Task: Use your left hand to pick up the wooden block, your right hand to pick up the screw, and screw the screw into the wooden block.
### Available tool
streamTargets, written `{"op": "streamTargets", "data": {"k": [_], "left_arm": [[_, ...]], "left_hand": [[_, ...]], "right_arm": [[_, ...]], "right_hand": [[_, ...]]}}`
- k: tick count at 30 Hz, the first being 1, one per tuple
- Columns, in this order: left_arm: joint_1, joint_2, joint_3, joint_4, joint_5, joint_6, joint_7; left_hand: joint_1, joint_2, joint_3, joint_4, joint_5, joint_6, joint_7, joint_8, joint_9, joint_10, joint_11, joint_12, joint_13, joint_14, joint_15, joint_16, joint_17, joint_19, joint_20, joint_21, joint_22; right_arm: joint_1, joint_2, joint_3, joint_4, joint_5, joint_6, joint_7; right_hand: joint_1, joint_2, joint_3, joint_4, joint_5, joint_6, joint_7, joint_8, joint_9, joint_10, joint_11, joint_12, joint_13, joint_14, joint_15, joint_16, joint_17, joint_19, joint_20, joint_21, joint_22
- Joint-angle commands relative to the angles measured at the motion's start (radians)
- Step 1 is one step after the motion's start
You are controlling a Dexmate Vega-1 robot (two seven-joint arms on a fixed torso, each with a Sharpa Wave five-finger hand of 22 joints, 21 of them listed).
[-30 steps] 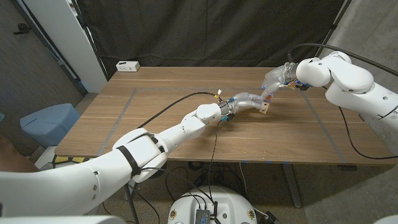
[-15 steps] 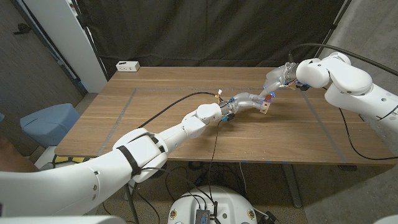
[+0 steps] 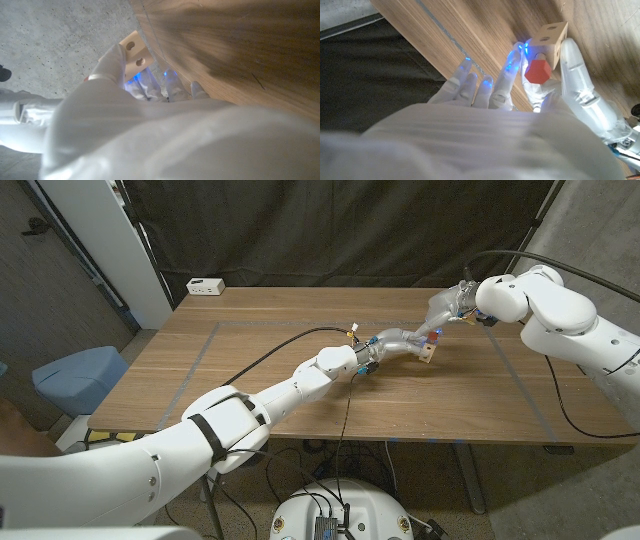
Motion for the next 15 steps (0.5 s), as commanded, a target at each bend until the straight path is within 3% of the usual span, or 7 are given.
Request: {"op": "streamTargets", "data": {"k": [1, 8, 15], "left_arm": [[0.006, 0.005, 0.004, -0.016, 0.004, 0.01, 0.001], [0.014, 0.017, 0.005, -0.044, 0.006, 0.024, 0.002], [0.024, 0.029, 0.004, -0.07, 0.005, 0.035, 0.007]], "left_hand": [[-0.043, 0.052, 0.049, 0.044, 0.003, 0.043, 0.02, 0.003, 0.016, 0.004, -0.002, 0.004, 0.005, 0.009, -0.052, -0.003, 0.003, 0.006, 0.003, 0.007, 0.006], [-0.043, 0.05, 0.049, 0.042, 0.003, 0.045, 0.02, 0.003, 0.016, 0.005, -0.002, 0.006, 0.005, 0.009, -0.053, -0.002, 0.003, 0.007, 0.004, 0.007, 0.006], [-0.044, 0.05, 0.049, 0.042, 0.003, 0.045, 0.019, 0.002, 0.016, 0.003, -0.002, 0.006, 0.006, 0.009, -0.053, -0.002, 0.004, 0.006, 0.004, 0.007, 0.006]], "right_arm": [[-0.017, -0.012, 0.017, -0.013, 0.006, -0.014, -0.005], [-0.023, -0.019, 0.026, -0.018, 0.019, -0.017, -0.013], [-0.026, -0.027, 0.04, -0.027, 0.05, -0.013, -0.02]], "right_hand": [[-0.022, -0.01, -0.014, 0.005, 0.011, -0.026, 0.001, -0.016, 0.003, -0.002, 0.018, -0.009, 0.001, 0.002, -0.111, -0.007, -0.001, 0.008, -0.052, -0.001, 0.001], [-0.043, -0.018, -0.03, 0.013, 0.019, -0.08, 0.014, -0.047, 0.004, -0.016, 0.034, -0.018, 0.002, -0.006, -0.102, -0.017, -0.005, 0.002, -0.045, -0.005, 0.001], [-0.049, -0.022, -0.04, 0.014, 0.03, -0.137, 0.005, -0.08, 0.006, -0.041, 0.047, -0.029, 0.003, -0.021, -0.088, -0.03, -0.009, -0.015, -0.032, -0.01, 0.001]]}}
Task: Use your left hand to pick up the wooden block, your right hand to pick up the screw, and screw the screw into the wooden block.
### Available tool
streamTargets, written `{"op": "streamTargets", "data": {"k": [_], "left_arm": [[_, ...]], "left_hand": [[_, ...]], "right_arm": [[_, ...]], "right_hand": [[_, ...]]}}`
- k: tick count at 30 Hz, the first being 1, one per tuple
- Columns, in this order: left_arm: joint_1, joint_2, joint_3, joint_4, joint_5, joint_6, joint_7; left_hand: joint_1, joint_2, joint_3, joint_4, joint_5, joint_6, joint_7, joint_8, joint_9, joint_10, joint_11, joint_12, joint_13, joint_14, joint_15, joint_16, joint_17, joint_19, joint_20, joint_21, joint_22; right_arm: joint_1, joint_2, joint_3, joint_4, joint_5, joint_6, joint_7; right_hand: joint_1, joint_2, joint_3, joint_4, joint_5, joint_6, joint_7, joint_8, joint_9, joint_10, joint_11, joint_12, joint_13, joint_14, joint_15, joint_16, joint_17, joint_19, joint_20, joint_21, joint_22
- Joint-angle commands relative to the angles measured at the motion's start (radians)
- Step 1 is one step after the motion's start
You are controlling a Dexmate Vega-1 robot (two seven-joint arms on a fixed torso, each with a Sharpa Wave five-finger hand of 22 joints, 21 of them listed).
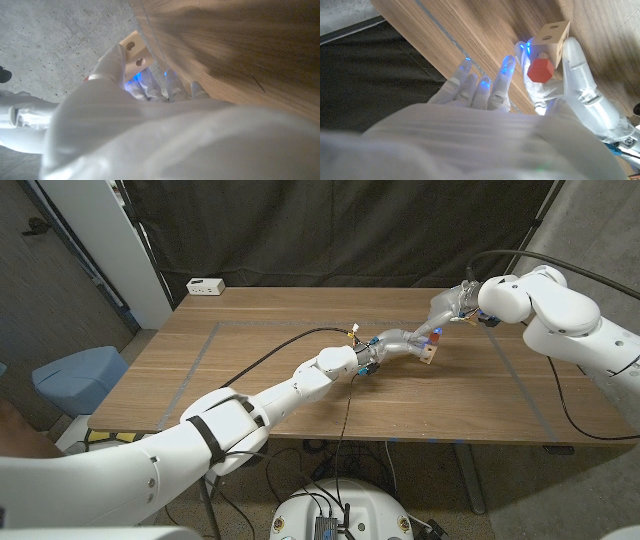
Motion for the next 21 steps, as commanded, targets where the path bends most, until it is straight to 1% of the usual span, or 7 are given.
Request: {"op": "streamTargets", "data": {"k": [1, 4, 6, 9, 15, 18, 21], "left_arm": [[0.014, 0.018, 0.0, -0.039, 0.001, 0.018, 0.008], [0.015, 0.018, 0.0, -0.039, 0.0, 0.016, 0.007], [0.014, 0.018, 0.0, -0.037, 0.0, 0.014, 0.006], [0.011, 0.016, 0.0, -0.029, -0.001, 0.009, 0.004], [0.007, 0.013, -0.001, -0.019, -0.004, 0.004, -0.002], [0.006, 0.011, -0.001, -0.013, -0.004, 0.0, -0.004], [0.004, 0.009, -0.002, -0.008, -0.004, -0.003, -0.005]], "left_hand": [[-0.044, 0.05, 0.049, 0.042, 0.003, 0.046, 0.019, 0.006, 0.015, 0.005, -0.004, 0.009, 0.003, 0.009, -0.053, -0.002, 0.001, 0.007, 0.004, 0.007, 0.006], [-0.044, 0.05, 0.049, 0.042, 0.003, 0.046, 0.018, 0.006, 0.015, 0.005, -0.003, 0.009, 0.003, 0.009, -0.053, -0.002, 0.001, 0.007, 0.003, 0.007, 0.006], [-0.044, 0.051, 0.049, 0.043, 0.003, 0.045, 0.02, 0.006, 0.015, 0.004, -0.002, 0.009, 0.003, 0.008, -0.053, -0.002, 0.002, 0.007, 0.004, 0.007, 0.006], [-0.044, 0.051, 0.05, 0.043, 0.003, 0.046, 0.02, 0.005, 0.015, 0.009, 0.0, 0.011, 0.003, 0.007, -0.053, -0.003, 0.002, 0.007, 0.003, 0.007, 0.006], [-0.045, 0.05, 0.05, 0.042, 0.003, 0.046, 0.02, 0.005, 0.015, 0.007, -0.002, 0.011, 0.003, 0.008, -0.053, -0.002, 0.002, 0.007, 0.003, 0.007, 0.006], [-0.044, 0.051, 0.05, 0.041, 0.002, 0.046, 0.022, 0.004, 0.015, 0.006, -0.002, 0.011, 0.003, 0.008, -0.053, -0.002, 0.002, 0.007, 0.004, 0.007, 0.006], [-0.044, 0.052, 0.049, 0.042, 0.002, 0.045, 0.021, 0.004, 0.015, 0.006, -0.001, 0.011, 0.003, 0.007, -0.051, -0.001, 0.003, 0.007, 0.004, 0.007, 0.006]], "right_arm": [[-0.01, -0.014, 0.024, -0.016, 0.04, -0.005, -0.014], [-0.007, -0.019, 0.033, -0.024, 0.064, -0.008, -0.004], [-0.007, -0.022, 0.041, -0.027, 0.086, -0.007, -0.004], [-0.003, -0.028, 0.04, -0.035, 0.091, -0.013, 0.001], [0.002, -0.039, 0.055, -0.046, 0.143, -0.018, 0.008], [0.006, -0.046, 0.059, -0.051, 0.163, -0.018, 0.01], [0.012, -0.052, 0.06, -0.052, 0.185, -0.016, 0.015]], "right_hand": [[-0.007, 0.003, -0.007, -0.004, 0.009, -0.028, -0.005, -0.016, 0.003, -0.012, 0.008, -0.008, 0.003, -0.013, -0.088, -0.007, -0.002, -0.015, -0.033, -0.006, 0.001], [0.01, 0.013, 0.0, -0.012, 0.015, -0.037, -0.009, -0.023, 0.005, -0.02, 0.011, -0.01, 0.004, -0.022, -0.082, -0.013, -0.005, -0.037, -0.022, -0.011, 0.001], [0.035, 0.026, 0.009, -0.025, 0.02, -0.059, -0.015, -0.036, 0.006, -0.037, 0.017, -0.015, 0.004, -0.032, -0.079, -0.019, -0.008, -0.045, -0.02, -0.01, 0.001], [0.056, 0.035, 0.017, -0.037, 0.023, -0.07, -0.02, -0.044, 0.007, -0.056, 0.021, -0.019, 0.005, -0.044, -0.072, -0.025, -0.01, -0.059, -0.013, -0.012, 0.001], [0.087, 0.047, 0.022, -0.06, 0.02, -0.136, -0.028, -0.078, 0.01, -0.107, 0.024, -0.027, 0.007, -0.081, -0.061, -0.033, -0.011, -0.093, 0.0, -0.014, 0.001], [0.101, 0.053, 0.026, -0.07, 0.018, -0.15, -0.027, -0.087, 0.011, -0.125, 0.026, -0.028, 0.008, -0.092, -0.059, -0.035, -0.011, -0.105, 0.005, -0.014, 0.001], [0.132, 0.065, 0.038, -0.09, 0.012, -0.168, -0.029, -0.098, 0.013, -0.141, 0.033, -0.026, 0.008, -0.114, -0.053, -0.038, -0.013, -0.12, 0.012, -0.014, 0.001]]}}
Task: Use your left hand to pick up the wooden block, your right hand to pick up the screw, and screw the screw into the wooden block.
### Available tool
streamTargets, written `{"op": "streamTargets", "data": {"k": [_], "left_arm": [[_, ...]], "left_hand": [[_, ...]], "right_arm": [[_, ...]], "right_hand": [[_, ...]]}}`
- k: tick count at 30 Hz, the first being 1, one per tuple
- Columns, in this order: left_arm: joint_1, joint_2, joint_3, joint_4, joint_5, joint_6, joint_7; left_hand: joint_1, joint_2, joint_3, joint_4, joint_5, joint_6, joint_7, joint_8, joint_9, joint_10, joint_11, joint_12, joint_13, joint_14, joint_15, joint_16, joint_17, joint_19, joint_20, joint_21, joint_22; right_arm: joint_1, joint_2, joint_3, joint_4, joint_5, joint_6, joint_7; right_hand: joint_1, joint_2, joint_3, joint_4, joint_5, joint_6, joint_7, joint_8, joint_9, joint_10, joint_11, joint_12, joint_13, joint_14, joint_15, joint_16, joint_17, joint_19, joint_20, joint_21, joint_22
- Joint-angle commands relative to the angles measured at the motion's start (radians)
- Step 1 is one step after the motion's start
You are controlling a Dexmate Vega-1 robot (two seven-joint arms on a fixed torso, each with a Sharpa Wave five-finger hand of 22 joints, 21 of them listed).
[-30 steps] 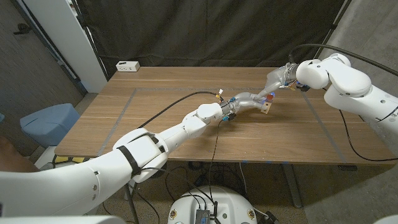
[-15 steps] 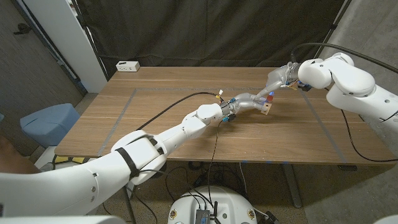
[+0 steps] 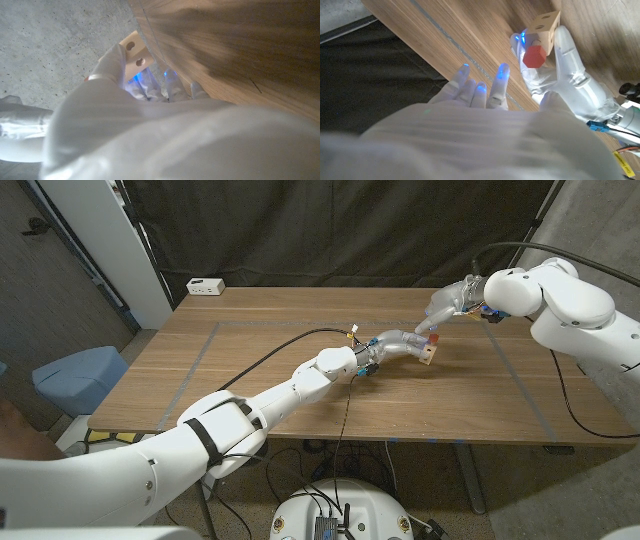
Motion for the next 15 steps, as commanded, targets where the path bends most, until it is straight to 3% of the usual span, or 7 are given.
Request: {"op": "streamTargets", "data": {"k": [1, 11, 15], "left_arm": [[-0.007, -0.005, -0.003, 0.019, -0.005, -0.015, -0.008], [-0.011, -0.007, -0.005, 0.029, -0.006, -0.021, -0.011], [-0.015, -0.011, -0.006, 0.041, -0.008, -0.027, -0.016]], "left_hand": [[-0.044, 0.051, 0.05, 0.041, 0.006, 0.046, 0.02, 0.007, 0.015, 0.007, 0.0, 0.007, 0.0, 0.008, -0.052, -0.001, 0.003, 0.007, 0.003, 0.007, 0.006], [-0.043, 0.051, 0.051, 0.04, 0.006, 0.046, 0.02, 0.006, 0.015, 0.006, -0.002, 0.007, 0.0, 0.008, -0.052, -0.002, 0.003, 0.007, 0.004, 0.008, 0.006], [-0.043, 0.052, 0.051, 0.041, 0.006, 0.046, 0.02, 0.006, 0.015, 0.006, -0.003, 0.007, 0.0, 0.007, -0.052, -0.001, 0.003, 0.007, 0.004, 0.007, 0.006]], "right_arm": [[0.016, -0.024, 0.018, -0.016, 0.085, -0.001, 0.016], [0.041, -0.043, 0.005, -0.02, 0.109, 0.009, 0.036], [0.053, -0.045, -0.005, -0.023, 0.103, 0.01, 0.052]], "right_hand": [[0.039, 0.011, 0.012, -0.028, -0.006, -0.025, -0.004, -0.013, 0.004, -0.023, 0.0, 0.002, 0.006, -0.023, -0.051, -0.003, 0.0, -0.023, 0.004, -0.006, 0.001], [0.112, -0.006, 0.028, -0.092, -0.04, -0.084, -0.019, -0.048, 0.007, -0.088, 0.001, 0.001, 0.007, -0.072, -0.029, -0.007, -0.005, -0.062, 0.034, -0.005, 0.001], [0.14, -0.01, 0.038, -0.115, -0.05, -0.112, -0.035, -0.063, 0.008, -0.12, -0.012, 0.0, 0.008, -0.09, -0.029, -0.006, -0.005, -0.074, 0.05, -0.003, 0.001]]}}
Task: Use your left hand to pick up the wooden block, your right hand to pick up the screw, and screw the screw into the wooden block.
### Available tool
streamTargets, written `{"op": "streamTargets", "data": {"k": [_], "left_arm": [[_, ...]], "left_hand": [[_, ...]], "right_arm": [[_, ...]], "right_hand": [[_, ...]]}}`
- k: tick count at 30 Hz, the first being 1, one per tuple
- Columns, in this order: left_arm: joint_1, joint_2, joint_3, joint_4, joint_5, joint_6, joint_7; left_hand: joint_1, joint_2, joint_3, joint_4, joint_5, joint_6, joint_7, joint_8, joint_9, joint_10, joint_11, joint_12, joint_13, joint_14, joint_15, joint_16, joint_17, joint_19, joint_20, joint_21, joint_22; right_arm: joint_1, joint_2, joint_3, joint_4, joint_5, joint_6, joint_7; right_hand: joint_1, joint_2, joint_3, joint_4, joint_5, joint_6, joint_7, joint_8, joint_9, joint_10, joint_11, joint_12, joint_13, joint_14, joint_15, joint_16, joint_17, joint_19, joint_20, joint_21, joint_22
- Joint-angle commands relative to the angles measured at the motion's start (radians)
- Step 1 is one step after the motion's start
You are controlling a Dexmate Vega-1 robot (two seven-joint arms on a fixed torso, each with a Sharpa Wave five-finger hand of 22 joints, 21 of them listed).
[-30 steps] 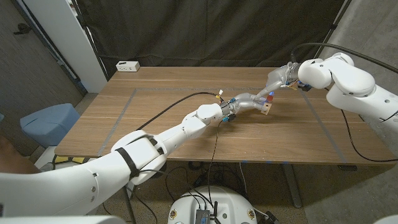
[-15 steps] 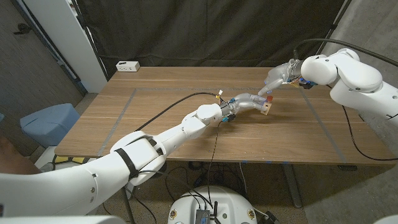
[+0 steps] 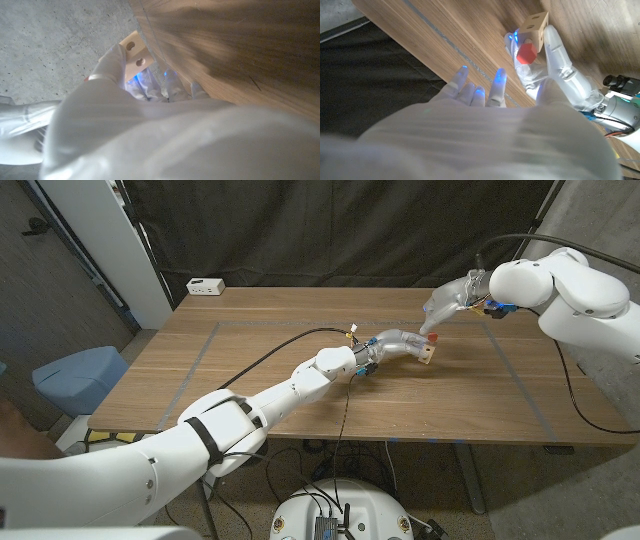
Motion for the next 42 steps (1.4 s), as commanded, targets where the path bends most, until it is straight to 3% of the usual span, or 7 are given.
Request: {"op": "streamTargets", "data": {"k": [1, 7, 17, 22, 26, 33, 42], "left_arm": [[-0.011, -0.009, -0.003, 0.028, -0.004, -0.016, -0.01], [-0.012, -0.01, -0.005, 0.032, -0.006, -0.016, -0.012], [-0.018, -0.015, -0.006, 0.048, -0.007, -0.022, -0.018], [-0.02, -0.018, -0.006, 0.06, -0.008, -0.027, -0.02], [-0.02, -0.017, -0.006, 0.058, -0.007, -0.026, -0.021], [-0.018, -0.016, -0.007, 0.054, -0.007, -0.025, -0.021], [-0.012, -0.01, -0.006, 0.037, -0.005, -0.016, -0.016]], "left_hand": [[-0.043, 0.05, 0.049, 0.042, 0.008, 0.047, 0.02, 0.006, 0.015, 0.01, -0.003, 0.008, 0.005, 0.008, -0.052, -0.001, 0.003, 0.007, 0.004, 0.007, 0.006], [-0.044, 0.051, 0.049, 0.042, 0.008, 0.047, 0.02, 0.006, 0.015, 0.011, -0.002, 0.008, 0.004, 0.008, -0.053, -0.001, 0.003, 0.007, 0.003, 0.007, 0.006], [-0.045, 0.051, 0.049, 0.043, 0.007, 0.047, 0.022, 0.005, 0.015, 0.01, -0.002, 0.008, 0.003, 0.008, -0.052, 0.0, 0.004, 0.007, 0.004, 0.007, 0.006], [-0.045, 0.05, 0.049, 0.042, 0.007, 0.048, 0.02, 0.005, 0.015, 0.011, -0.004, 0.008, 0.003, 0.009, -0.053, 0.0, 0.003, 0.008, 0.004, 0.008, 0.006], [-0.046, 0.051, 0.049, 0.043, 0.007, 0.049, 0.02, 0.004, 0.015, 0.011, -0.002, 0.008, 0.002, 0.008, -0.052, 0.0, 0.004, 0.008, 0.004, 0.007, 0.006], [-0.045, 0.051, 0.049, 0.043, 0.007, 0.05, 0.019, 0.004, 0.015, 0.009, -0.001, 0.008, 0.002, 0.009, -0.052, 0.001, 0.004, 0.008, 0.003, 0.007, 0.006], [-0.046, 0.05, 0.049, 0.042, 0.006, 0.049, 0.02, 0.003, 0.015, 0.009, -0.004, 0.009, 0.002, 0.008, -0.053, 0.0, 0.004, 0.008, 0.002, 0.007, 0.006]], "right_arm": [[0.033, -0.015, -0.023, -0.007, 0.014, 0.01, 0.04], [0.039, -0.014, -0.033, -0.006, 0.0, 0.009, 0.051], [0.041, -0.008, -0.053, 0.0, -0.047, 0.012, 0.066], [0.037, -0.006, -0.057, 0.002, -0.079, 0.019, 0.065], [0.033, 0.0, -0.054, 0.006, -0.085, 0.015, 0.068], [0.025, 0.009, -0.049, 0.007, -0.091, 0.0, 0.068], [0.005, 0.006, -0.038, 0.004, -0.082, -0.004, 0.043]], "right_hand": [[0.044, 0.0, 0.014, -0.028, -0.013, -0.025, -0.012, -0.012, 0.004, -0.032, -0.006, -0.001, 0.004, -0.023, -0.031, 0.0, 0.0, -0.017, 0.015, -0.003, 0.004], [0.09, -0.006, 0.03, -0.057, -0.022, -0.06, -0.024, -0.029, 0.006, -0.062, -0.008, 0.0, 0.005, -0.037, -0.028, 0.002, 0.0, -0.024, 0.029, -0.001, 0.003], [0.127, -0.007, 0.044, -0.074, -0.026, -0.072, -0.03, -0.036, 0.007, -0.079, -0.018, 0.002, 0.005, -0.049, -0.032, 0.004, 0.0, -0.028, 0.031, 0.0, 0.003], [0.164, -0.008, 0.059, -0.084, -0.029, -0.075, -0.042, -0.038, 0.008, -0.083, -0.044, 0.006, 0.005, -0.05, -0.036, 0.008, 0.001, -0.026, 0.028, 0.003, 0.003], [0.177, -0.011, 0.064, -0.086, -0.03, -0.062, -0.045, -0.033, 0.008, -0.08, -0.05, 0.009, 0.005, -0.048, -0.041, 0.01, 0.001, -0.023, 0.023, 0.004, 0.003], [0.175, -0.015, 0.065, -0.075, -0.037, -0.027, -0.018, -0.019, 0.011, -0.062, -0.04, 0.019, 0.006, -0.035, -0.047, 0.019, 0.005, -0.012, 0.014, 0.009, 0.003], [0.177, -0.016, 0.071, -0.07, -0.041, 0.028, -0.004, 0.003, 0.013, -0.039, -0.037, 0.026, 0.006, -0.023, -0.048, 0.026, 0.008, -0.003, 0.011, 0.01, 0.003]]}}
